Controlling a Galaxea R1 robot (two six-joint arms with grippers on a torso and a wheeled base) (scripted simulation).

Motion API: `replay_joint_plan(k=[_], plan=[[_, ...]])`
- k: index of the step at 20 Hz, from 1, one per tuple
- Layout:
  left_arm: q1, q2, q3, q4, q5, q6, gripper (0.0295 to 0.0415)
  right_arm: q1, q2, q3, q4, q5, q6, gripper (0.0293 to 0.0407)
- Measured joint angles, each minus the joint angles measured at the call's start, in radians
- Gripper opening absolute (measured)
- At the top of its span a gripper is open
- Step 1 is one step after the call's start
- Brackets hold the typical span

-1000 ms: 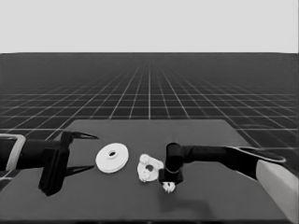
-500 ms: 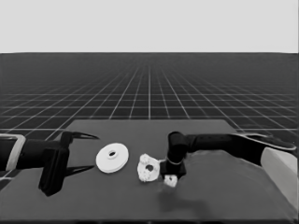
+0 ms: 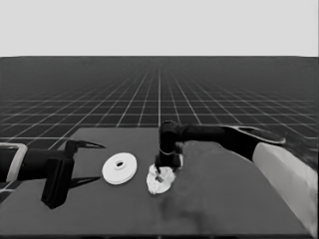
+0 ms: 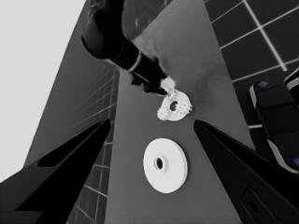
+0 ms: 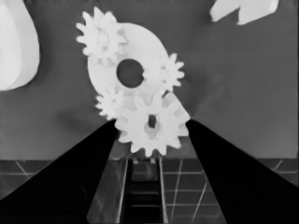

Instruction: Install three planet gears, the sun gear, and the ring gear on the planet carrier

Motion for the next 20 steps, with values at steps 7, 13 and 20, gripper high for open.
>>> replay_joint_plan(k=[7,13,20], plan=[[0.0,0.0,0.0,0.0,0.0,0.0,0.0385,0.007,0.137,-0.257,0.012,0.016,-0.12,0.031],[0.0,0.0,0.0,0.0,0.0,0.0,0.0385,-0.108,0.158,-0.33,-0.096,0.052,-0.164,0.031],[0.0,0.0,0.0,0.0,0.0,0.0,0.0385,-0.123,0.159,-0.337,-0.104,0.055,-0.157,0.031]])
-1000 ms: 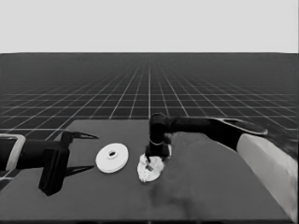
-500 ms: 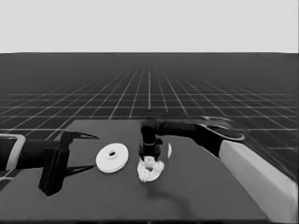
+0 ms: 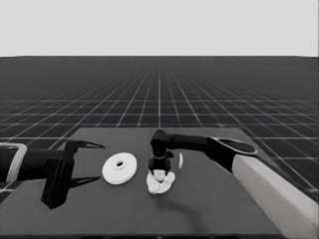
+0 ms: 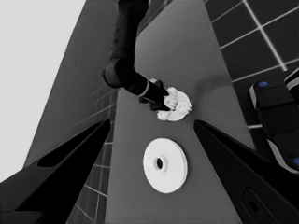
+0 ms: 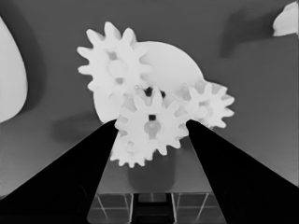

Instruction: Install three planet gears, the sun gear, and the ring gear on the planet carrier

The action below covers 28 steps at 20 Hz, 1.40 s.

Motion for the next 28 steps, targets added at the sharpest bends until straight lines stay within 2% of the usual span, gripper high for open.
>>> replay_joint_plan(k=[28], plan=[[0.0,0.0,0.0,0.0,0.0,0.0,0.0385,-0.007,-0.001,-0.001,0.0,0.0,0.288,0.0309]])
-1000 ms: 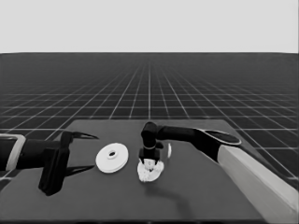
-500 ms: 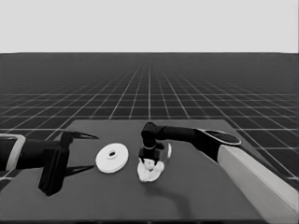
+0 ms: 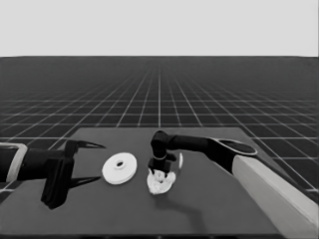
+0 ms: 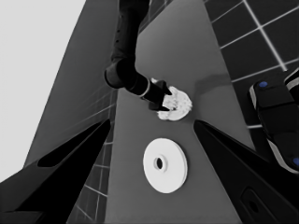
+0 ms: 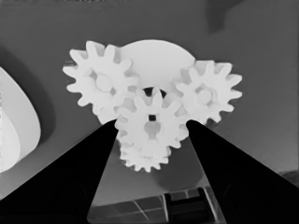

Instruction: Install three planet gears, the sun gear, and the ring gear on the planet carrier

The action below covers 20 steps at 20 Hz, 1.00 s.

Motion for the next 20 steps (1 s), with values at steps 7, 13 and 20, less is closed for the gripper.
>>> replay_joint_plan(k=[7,13,20], plan=[[0.0,0.0,0.0,0.0,0.0,0.0,0.0385,0.0,0.0,0.0,0.0,0.0,0.073,0.031],[0.0,0.0,0.0,0.0,0.0,0.0,0.0385,0.0,0.0,0.0,0.0,0.0,0.136,0.031],[0.0,0.0,0.0,0.0,0.0,0.0,0.0385,0.0,0.0,0.0,0.0,0.0,0.209,0.031]])
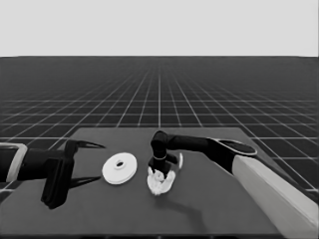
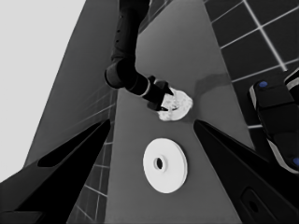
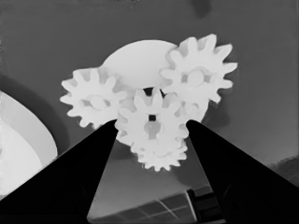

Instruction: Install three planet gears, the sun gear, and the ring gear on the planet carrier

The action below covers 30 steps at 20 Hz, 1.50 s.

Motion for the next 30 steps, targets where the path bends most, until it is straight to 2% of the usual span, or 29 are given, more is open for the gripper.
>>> replay_joint_plan(k=[30], plan=[[0.0,0.0,0.0,0.0,0.0,0.0,0.0385,0.0,0.0,0.0,0.0,0.0,0.314,0.0309]])
